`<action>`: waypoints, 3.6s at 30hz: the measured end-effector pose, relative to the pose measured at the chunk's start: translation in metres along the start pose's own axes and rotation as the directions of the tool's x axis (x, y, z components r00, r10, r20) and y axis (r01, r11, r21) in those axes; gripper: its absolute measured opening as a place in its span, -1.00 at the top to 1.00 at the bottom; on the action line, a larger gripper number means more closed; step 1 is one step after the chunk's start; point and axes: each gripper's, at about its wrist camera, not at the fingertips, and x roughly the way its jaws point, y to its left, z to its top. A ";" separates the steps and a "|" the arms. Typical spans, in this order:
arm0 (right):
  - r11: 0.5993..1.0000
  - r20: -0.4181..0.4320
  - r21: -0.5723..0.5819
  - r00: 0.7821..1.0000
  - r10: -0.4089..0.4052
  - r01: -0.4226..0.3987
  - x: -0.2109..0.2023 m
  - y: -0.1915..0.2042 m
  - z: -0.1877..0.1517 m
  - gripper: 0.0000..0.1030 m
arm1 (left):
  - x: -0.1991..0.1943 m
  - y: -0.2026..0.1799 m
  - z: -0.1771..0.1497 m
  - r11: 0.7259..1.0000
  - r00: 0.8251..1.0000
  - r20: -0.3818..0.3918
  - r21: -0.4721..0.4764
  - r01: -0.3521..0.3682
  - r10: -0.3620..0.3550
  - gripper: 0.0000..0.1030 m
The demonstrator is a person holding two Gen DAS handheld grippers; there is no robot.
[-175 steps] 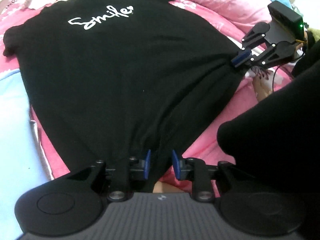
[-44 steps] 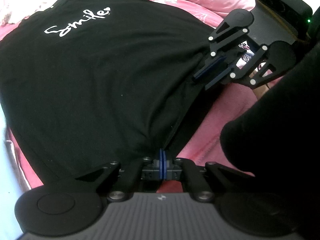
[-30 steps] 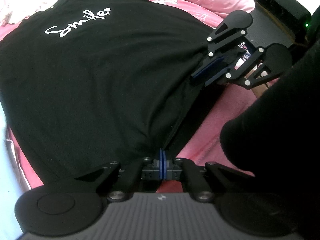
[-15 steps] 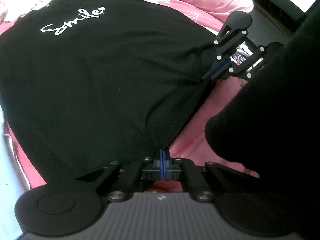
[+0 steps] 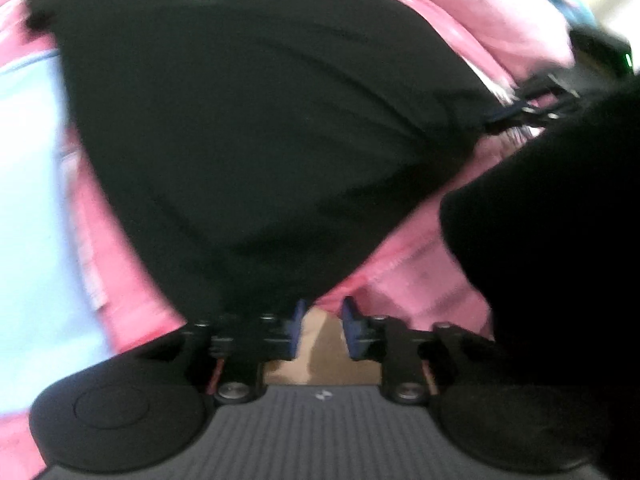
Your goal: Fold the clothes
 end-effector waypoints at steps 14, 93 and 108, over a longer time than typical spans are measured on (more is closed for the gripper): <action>0.698 0.039 0.692 0.955 -0.293 0.185 -0.079 -0.110 -0.077 0.37 | -0.006 0.034 -0.005 0.938 0.991 0.075 -0.336 -0.084 0.115 0.11; 0.645 -0.185 0.734 0.977 -0.110 0.212 -0.047 -0.099 -0.072 0.89 | -0.025 0.034 -0.033 0.907 0.967 -0.149 -0.343 -0.246 0.206 0.85; 0.682 0.057 0.563 0.801 -0.596 0.467 -0.122 -0.187 0.061 -0.16 | -0.044 0.024 0.244 0.932 0.932 0.032 0.007 -0.362 0.361 0.13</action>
